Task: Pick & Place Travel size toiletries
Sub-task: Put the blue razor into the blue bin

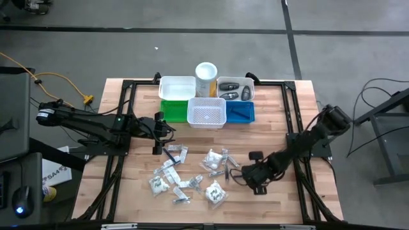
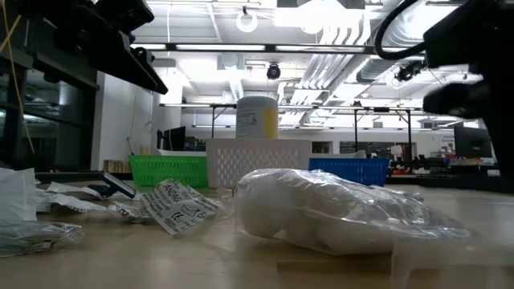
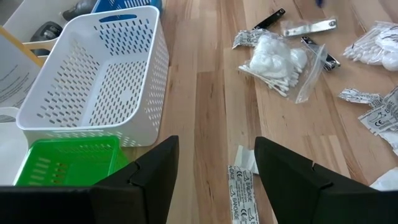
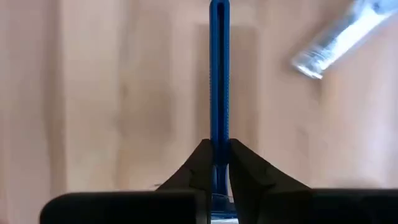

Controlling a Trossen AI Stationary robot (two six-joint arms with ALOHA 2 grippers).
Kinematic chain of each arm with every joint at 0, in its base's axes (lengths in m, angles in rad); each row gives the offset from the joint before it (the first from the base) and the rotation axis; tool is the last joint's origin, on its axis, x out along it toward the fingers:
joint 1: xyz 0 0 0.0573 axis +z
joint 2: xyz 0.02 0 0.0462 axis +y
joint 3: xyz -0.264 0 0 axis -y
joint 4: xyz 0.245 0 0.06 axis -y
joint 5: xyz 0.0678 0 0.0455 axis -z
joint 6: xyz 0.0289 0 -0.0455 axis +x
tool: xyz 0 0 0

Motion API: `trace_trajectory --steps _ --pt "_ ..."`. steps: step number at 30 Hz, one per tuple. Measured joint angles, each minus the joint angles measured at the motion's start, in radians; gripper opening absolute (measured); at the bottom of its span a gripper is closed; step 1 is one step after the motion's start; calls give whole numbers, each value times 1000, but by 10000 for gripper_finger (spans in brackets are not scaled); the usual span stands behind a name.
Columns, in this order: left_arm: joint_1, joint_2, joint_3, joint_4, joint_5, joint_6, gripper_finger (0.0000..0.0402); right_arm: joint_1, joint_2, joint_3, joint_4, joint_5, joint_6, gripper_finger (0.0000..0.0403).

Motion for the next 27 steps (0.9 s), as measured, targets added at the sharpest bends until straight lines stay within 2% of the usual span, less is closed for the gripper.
trace_trajectory --steps 7,12,16,19,23,27 --pt "0 0 0 3 0 0 209 -148 -130 52 -289 159 -59 24" --pt "0 0 0 3 0 1 209 -324 -188 54 -369 312 -198 24" --pt "0 0 0 4 0 0 209 -480 -190 54 -324 410 -408 24" --pt "0 0 0 4 0 -6 209 -602 -181 54 -277 435 -547 24" --pt "0 0 0 3 0 -20 209 -749 -156 54 -216 431 -675 24" --pt "0 0 0 3 0 -22 209 -840 -118 54 -129 377 -829 24"
